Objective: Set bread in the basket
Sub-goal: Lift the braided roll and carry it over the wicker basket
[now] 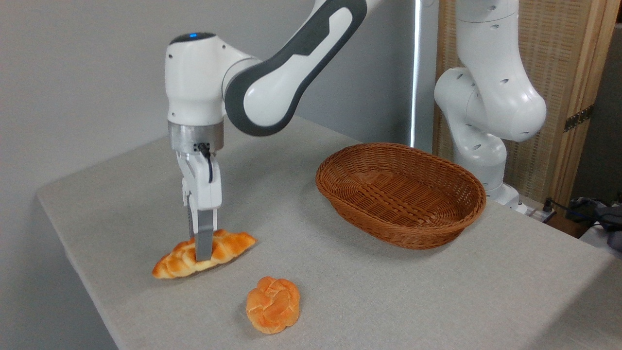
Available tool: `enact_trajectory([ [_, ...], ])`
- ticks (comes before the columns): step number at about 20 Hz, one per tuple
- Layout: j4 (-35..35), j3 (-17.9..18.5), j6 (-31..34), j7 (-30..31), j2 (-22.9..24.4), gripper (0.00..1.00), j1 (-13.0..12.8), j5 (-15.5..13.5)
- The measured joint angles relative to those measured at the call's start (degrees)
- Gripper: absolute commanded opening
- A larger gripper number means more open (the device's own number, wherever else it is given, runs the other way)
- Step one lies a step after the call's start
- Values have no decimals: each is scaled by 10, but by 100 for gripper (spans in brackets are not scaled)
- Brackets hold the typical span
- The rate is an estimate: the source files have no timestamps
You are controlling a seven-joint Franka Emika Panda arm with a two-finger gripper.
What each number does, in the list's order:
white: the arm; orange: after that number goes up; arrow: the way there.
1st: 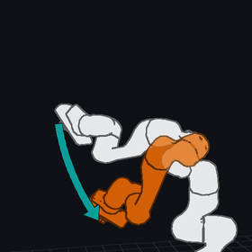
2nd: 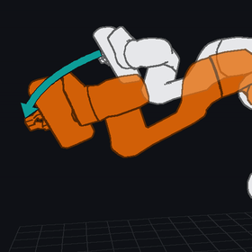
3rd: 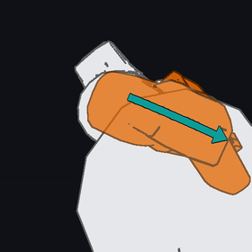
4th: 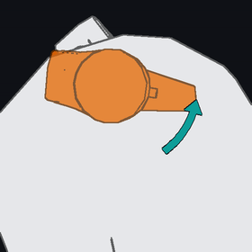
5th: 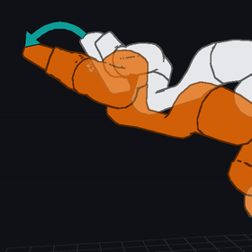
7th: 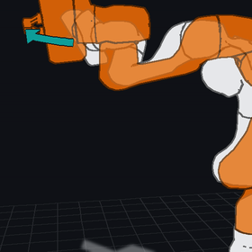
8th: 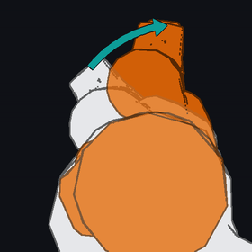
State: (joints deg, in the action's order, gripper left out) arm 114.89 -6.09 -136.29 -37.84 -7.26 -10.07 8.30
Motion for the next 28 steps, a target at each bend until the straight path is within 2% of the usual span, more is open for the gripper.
enact_trajectory([
  [3,-2,3,43,0,37,41,1,-14],
  [7,-1,6,116,0,85,42,1,-47],
  [14,10,6,246,0,167,44,0,-54],
  [21,105,5,332,0,297,45,-15,-55],
  [23,133,5,371,-1,333,46,-27,-56],
  [28,193,7,416,-25,403,46,-35,-56],
])
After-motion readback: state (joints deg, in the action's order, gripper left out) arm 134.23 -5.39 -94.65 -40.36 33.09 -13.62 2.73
